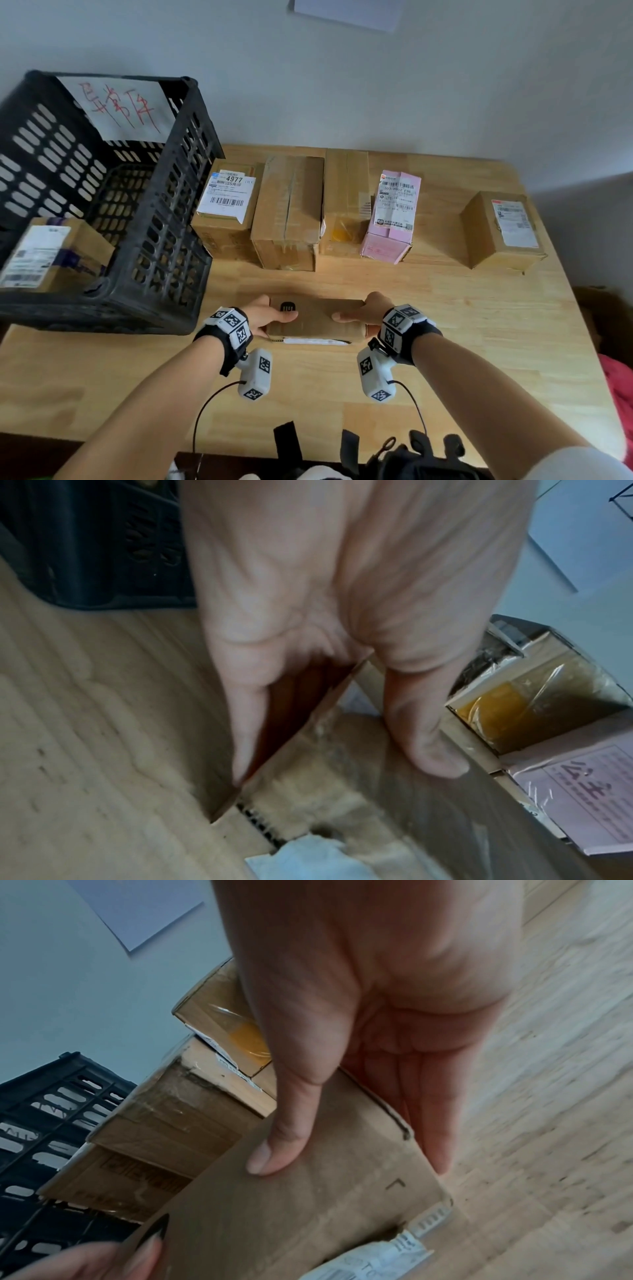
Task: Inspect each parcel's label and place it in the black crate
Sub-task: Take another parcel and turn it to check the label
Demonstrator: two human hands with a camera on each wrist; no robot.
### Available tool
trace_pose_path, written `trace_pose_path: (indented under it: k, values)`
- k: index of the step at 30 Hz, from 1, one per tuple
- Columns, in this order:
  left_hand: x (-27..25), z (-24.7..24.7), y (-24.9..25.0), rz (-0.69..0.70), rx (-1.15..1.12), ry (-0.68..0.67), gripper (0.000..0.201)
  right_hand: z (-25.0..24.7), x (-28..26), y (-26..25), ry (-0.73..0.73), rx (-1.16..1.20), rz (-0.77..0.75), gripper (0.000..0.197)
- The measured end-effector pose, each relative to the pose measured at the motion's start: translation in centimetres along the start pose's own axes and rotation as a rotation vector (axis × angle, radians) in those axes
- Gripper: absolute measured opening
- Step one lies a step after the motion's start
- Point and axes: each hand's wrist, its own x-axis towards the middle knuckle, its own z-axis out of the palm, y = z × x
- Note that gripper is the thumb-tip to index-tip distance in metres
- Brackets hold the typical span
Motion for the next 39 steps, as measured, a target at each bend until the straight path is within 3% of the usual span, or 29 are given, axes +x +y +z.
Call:
trace_pose_path:
  k: [10,14,17,20,23,26,29,35,39]
  values:
    - [-0.7,0.4,-0.6,-0.013,-0.043,0.032,0.085,0.0,-0.8,-0.1,-0.015,-0.004,-0.034,0.077]
    - [-0.6,0.3,-0.7,0.034,-0.337,-0.028,0.104,-0.5,-1.3,0.7,0.016,0.191,-0.102,0.056]
    - [-1.3,0.4,-0.4,0.102,-0.475,-0.037,0.067,-1.1,-1.7,1.6,0.012,0.461,-0.143,0.045]
    - [-1.1,0.9,-0.9,0.125,-0.454,-0.019,0.071,-1.0,-2.0,2.5,0.046,0.571,-0.115,0.044]
    - [-0.3,1.9,-1.7,0.112,-0.372,0.097,0.057,-0.2,-1.8,3.6,0.1,0.49,-0.085,0.035]
    - [0.8,2.7,-2.4,0.076,-0.187,0.146,0.06,0.4,-1.5,4.3,0.117,0.313,-0.049,0.037]
    - [2.0,2.6,-2.7,0.057,-0.087,0.11,0.054,0.6,-1.3,4.4,0.129,0.235,-0.046,0.026]
    - [2.7,2.0,-1.7,-0.031,0.068,-0.043,0.045,-0.5,-0.7,3.3,0.05,0.073,0.0,0.052]
    - [3.2,1.9,-1.1,-0.036,0.19,-0.078,0.045,-1.0,0.0,2.4,0.024,-0.073,0.018,0.04]
